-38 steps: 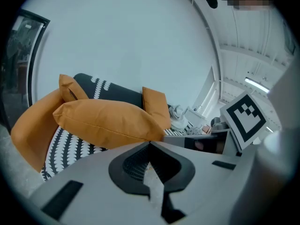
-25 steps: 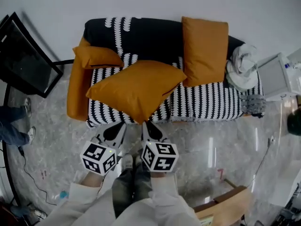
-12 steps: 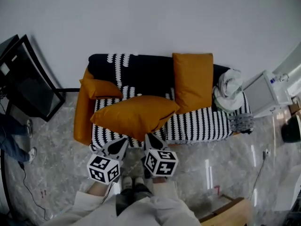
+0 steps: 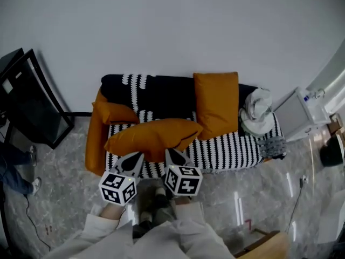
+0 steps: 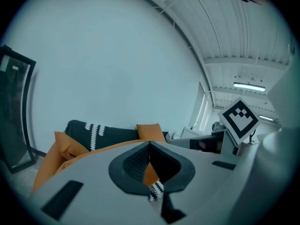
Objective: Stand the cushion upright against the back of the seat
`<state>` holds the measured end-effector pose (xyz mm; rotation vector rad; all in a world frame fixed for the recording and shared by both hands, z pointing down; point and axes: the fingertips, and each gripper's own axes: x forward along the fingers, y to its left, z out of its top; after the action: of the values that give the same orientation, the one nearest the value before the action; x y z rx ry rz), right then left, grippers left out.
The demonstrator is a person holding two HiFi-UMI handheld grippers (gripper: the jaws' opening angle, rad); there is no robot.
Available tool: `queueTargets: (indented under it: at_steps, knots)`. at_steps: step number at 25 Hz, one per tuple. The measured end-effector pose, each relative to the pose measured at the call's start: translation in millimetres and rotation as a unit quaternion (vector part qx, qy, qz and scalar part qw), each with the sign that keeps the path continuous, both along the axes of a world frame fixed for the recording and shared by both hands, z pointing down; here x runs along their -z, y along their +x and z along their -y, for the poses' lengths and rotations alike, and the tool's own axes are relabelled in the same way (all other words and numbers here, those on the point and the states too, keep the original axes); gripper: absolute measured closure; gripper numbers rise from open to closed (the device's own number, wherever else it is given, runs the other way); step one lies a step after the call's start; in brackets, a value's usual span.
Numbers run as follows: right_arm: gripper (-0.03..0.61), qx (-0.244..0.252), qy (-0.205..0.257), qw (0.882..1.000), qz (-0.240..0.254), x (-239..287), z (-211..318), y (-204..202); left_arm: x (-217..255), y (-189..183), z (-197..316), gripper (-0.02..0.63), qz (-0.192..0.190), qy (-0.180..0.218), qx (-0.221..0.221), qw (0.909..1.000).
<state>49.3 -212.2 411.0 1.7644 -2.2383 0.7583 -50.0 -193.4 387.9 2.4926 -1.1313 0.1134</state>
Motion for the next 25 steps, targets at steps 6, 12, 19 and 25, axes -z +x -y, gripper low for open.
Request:
queueTargets:
  at_steps: [6,12,19,25]
  knots:
    - [0.538,0.005,0.024,1.000,0.007,16.9,29.4,7.6,6.2,7.3,26.5,0.606,0.005,0.007,-0.001,1.0000]
    - [0.541,0.033,0.052,0.998,0.004,41.0,75.0,20.3,11.3,30.4,68.5,0.606,0.009,0.012,-0.001,0.9999]
    - [0.543,0.057,0.079,0.995,0.007,69.0,138.5,41.5,21.6,59.5,126.3,0.606,0.006,0.018,0.009,0.9998]
    - [0.545,0.070,0.093,0.993,0.030,88.4,188.8,56.5,30.6,77.9,178.3,0.606,0.001,0.023,0.026,0.9994]
